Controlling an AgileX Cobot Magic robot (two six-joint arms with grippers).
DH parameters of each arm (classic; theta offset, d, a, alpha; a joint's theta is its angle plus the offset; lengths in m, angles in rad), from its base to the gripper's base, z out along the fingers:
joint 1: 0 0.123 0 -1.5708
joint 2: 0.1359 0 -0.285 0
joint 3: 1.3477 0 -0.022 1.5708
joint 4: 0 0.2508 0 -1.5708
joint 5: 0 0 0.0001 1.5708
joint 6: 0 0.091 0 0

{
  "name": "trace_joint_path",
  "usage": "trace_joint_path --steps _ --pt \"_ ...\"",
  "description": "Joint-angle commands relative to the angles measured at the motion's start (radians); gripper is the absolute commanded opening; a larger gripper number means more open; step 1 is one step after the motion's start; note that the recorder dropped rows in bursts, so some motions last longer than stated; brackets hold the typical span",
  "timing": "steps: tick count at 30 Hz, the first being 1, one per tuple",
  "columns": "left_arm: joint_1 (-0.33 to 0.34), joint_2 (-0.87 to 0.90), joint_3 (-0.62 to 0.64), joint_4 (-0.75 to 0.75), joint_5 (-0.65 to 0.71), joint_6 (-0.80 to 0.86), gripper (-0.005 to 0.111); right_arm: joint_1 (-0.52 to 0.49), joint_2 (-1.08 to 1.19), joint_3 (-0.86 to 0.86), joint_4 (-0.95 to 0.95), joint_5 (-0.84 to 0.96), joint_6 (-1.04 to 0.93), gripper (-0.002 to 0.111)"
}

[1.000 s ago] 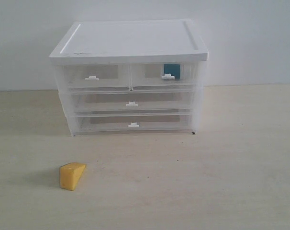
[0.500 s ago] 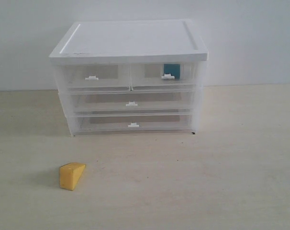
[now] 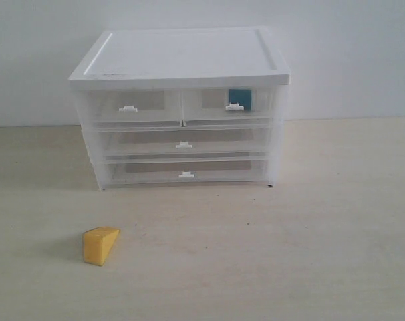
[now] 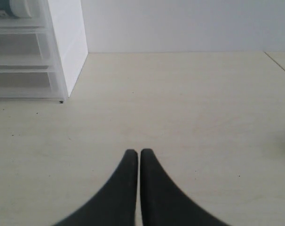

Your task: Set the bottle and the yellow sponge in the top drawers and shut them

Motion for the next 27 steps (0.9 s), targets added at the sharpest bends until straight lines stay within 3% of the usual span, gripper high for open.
trace_joint_path --steps 1,7,11,17,27 --pt "0.0 0.163 -0.07 0.023 0.062 0.003 0.004 0.0 -0.005 0.005 -0.001 -0.005 -0.006 0.0" --pt "-0.005 0.34 -0.081 0.03 -0.03 0.003 0.004 0.0 -0.005 0.005 -0.001 -0.005 -0.006 0.0" --pt "-0.053 0.419 -0.081 0.03 -0.088 0.006 0.004 0.0 -0.005 0.005 -0.001 -0.005 -0.006 0.0" --pt "-0.172 0.55 -0.081 -0.017 -0.179 0.059 0.004 0.0 -0.005 0.005 0.001 -0.005 -0.007 0.0" --pt "-0.417 0.82 -0.081 -0.37 -0.378 0.377 0.004 0.0 -0.005 0.005 0.001 -0.005 -0.007 0.0"
